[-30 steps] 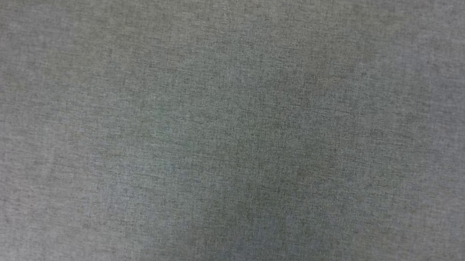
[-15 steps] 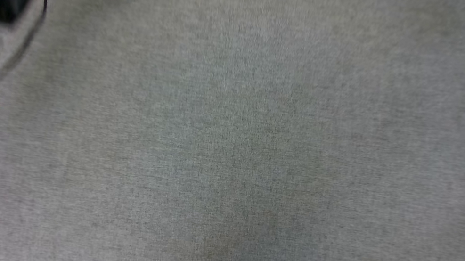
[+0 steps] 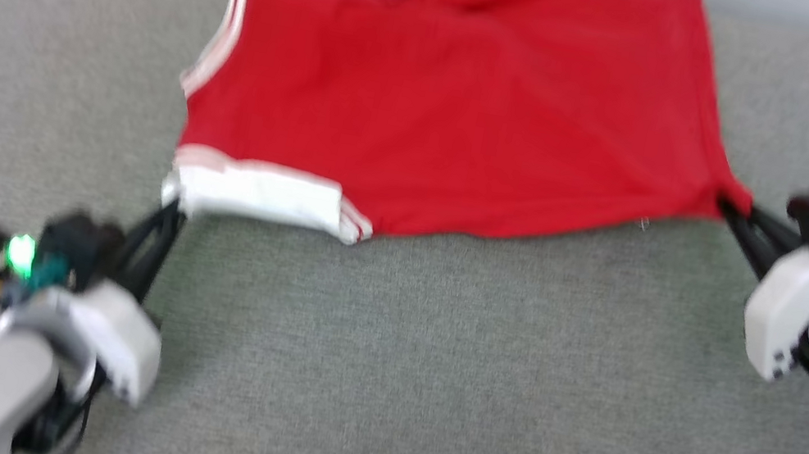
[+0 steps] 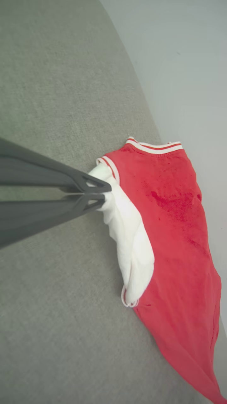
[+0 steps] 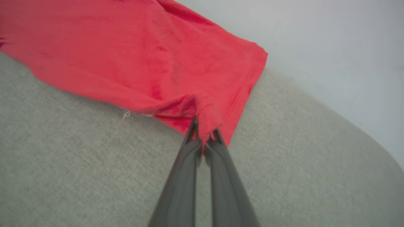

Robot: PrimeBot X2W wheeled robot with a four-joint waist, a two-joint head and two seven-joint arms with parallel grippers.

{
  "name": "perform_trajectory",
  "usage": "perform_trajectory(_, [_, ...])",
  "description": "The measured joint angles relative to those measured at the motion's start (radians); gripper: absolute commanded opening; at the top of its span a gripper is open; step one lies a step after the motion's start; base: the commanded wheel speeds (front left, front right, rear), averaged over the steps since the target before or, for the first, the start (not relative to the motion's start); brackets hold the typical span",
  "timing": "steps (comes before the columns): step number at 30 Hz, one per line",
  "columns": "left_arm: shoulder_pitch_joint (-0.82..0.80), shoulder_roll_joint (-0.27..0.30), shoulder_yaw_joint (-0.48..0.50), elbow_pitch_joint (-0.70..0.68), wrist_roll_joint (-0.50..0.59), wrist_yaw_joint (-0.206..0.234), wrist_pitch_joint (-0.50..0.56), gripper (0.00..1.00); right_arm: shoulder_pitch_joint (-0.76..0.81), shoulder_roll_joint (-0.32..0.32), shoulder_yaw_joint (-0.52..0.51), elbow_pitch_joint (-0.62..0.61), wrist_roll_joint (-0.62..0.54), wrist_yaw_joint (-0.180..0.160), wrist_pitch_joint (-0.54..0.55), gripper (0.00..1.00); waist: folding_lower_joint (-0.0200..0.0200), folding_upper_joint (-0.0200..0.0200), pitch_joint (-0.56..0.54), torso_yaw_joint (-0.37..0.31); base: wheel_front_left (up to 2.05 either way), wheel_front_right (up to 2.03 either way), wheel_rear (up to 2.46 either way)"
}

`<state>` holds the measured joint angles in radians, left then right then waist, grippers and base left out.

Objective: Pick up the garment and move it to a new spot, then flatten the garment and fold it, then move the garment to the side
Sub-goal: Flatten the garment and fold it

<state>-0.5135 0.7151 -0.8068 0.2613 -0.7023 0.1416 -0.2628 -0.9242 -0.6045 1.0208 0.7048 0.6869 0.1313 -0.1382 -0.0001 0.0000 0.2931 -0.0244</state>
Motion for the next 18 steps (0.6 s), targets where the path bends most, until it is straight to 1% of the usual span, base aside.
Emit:
perform_trajectory(4, [0.149,0.036,-0.030,-0.067,-0.029,0.037,0.011,0.00,0.121,-0.060,-0.007,-0.062,0.037,0.000,0.028,0.00,-0.0001,0.0000,-0.072,0.002,0.00,0.00,0.00])
perform_trajectory(6, [0.207,0.042,-0.047,-0.092,-0.041,0.053,0.018,0.00,0.188,-0.085,-0.008,-0.094,0.051,0.000,0.040,0.00,-0.0001,0.0000,-0.106,0.004,0.00,0.00,0.00])
perform_trajectory(11, [0.324,0.044,-0.102,-0.146,-0.059,0.075,0.052,0.00,0.338,-0.153,-0.032,-0.179,0.063,0.000,0.075,0.00,-0.0002,0.0000,-0.184,0.012,0.00,0.00,0.00])
perform_trajectory(14, [0.386,0.048,-0.118,-0.170,-0.079,0.097,0.058,0.00,0.451,-0.186,-0.062,-0.228,0.080,0.000,0.098,0.00,-0.0002,0.0000,-0.225,0.021,0.00,0.00,0.00])
perform_trajectory(18, [0.470,0.064,-0.146,-0.205,-0.103,0.111,0.072,0.00,0.593,-0.221,-0.127,-0.284,0.091,0.000,0.113,0.00,-0.0002,0.0000,-0.267,0.035,0.00,0.00,0.00])
